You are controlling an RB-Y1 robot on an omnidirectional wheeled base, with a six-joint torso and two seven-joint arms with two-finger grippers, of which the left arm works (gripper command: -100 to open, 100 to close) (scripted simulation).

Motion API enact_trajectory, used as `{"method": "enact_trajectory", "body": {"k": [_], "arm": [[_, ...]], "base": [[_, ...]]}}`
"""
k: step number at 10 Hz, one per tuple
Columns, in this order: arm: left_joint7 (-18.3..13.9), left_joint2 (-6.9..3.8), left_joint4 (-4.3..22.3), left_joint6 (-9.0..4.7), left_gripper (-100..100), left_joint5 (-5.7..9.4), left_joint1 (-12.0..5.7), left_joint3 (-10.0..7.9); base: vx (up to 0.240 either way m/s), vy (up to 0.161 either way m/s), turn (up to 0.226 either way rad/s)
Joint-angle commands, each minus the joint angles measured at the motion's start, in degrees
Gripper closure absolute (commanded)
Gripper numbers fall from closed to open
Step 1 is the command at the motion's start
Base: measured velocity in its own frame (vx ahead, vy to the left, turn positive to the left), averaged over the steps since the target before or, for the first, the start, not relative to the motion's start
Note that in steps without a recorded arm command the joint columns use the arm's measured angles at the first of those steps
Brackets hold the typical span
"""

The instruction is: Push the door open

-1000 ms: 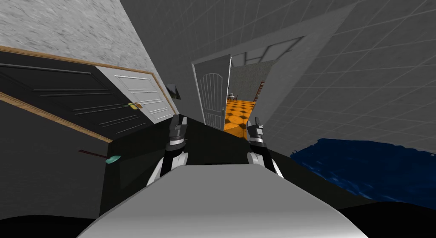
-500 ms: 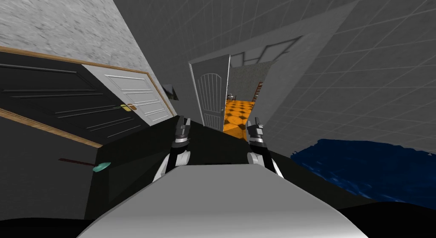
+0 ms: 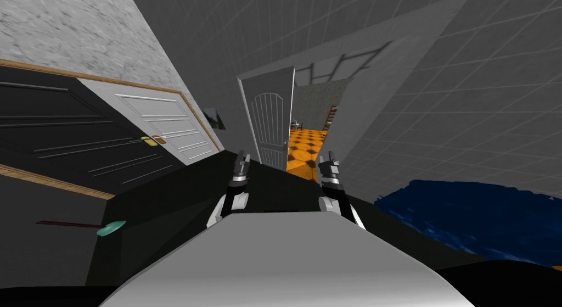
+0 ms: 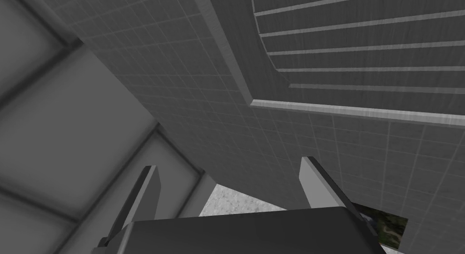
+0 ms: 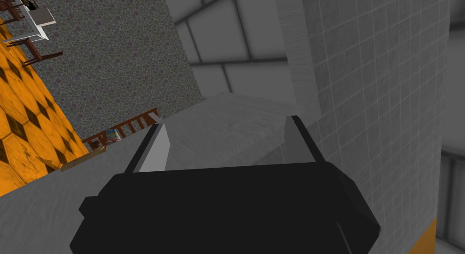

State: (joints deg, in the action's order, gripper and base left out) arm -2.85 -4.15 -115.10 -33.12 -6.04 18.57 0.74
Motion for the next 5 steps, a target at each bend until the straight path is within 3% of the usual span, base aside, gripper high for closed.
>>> {"method": "enact_trajectory", "body": {"k": [1, 5], "arm": [[-0.26, -0.27, 2.14, 0.62, -100, 0.19, -1.20, 0.15], [-0.74, -0.61, 7.69, 2.05, -100, 0.52, -4.30, 0.82]], "base": [[0.097, -0.018, -0.061], [0.096, -0.003, -0.058]]}}
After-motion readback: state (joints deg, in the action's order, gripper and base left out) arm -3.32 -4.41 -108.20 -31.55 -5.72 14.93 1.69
